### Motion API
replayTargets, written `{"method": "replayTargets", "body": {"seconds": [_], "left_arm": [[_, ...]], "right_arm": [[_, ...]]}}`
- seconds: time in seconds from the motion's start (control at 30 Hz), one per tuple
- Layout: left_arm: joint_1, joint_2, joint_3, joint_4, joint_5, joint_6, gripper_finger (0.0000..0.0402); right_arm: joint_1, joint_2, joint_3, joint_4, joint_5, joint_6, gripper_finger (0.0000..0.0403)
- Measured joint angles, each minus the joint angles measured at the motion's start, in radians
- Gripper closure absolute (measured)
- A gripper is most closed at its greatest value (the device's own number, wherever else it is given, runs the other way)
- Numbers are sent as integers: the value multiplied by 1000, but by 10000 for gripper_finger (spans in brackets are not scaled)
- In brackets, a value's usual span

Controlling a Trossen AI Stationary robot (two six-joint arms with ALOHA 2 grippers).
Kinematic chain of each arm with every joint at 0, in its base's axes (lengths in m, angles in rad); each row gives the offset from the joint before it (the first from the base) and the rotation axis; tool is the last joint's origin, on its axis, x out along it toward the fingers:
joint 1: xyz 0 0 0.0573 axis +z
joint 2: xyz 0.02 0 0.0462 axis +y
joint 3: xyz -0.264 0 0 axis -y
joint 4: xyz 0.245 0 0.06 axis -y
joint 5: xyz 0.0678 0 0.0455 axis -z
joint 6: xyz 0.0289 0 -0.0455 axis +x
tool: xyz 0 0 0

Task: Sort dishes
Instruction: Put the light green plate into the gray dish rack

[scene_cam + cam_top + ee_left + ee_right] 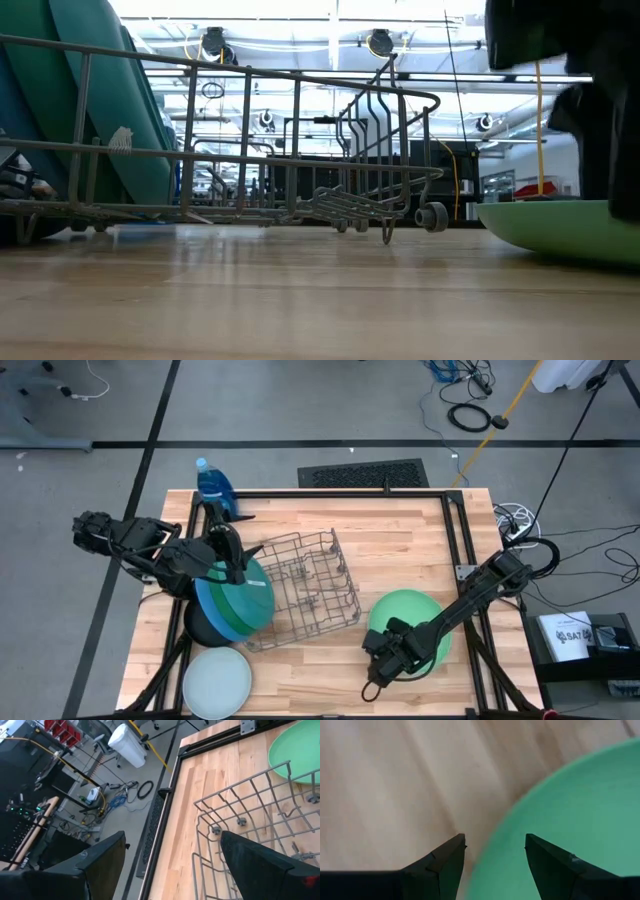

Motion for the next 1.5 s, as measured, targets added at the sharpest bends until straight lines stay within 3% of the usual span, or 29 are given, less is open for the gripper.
{"method": "replayTargets", "body": {"seconds": [0.33,0.63,0.7,1.13,1.5], "left_arm": [[0,0,0,0,-1,-2,77],[0,0,0,57,5,-3,77],[0,0,0,64,21,-4,77],[0,55,0,65,108,-168,77],[0,238,0,68,147,-155,77]], "right_arm": [[-14,37,0,-56,12,-33,219],[-7,63,5,-111,25,-54,375],[2,58,5,-134,36,-65,390],[65,-74,135,-358,66,-105,401],[173,-204,370,-642,226,19,402]]}}
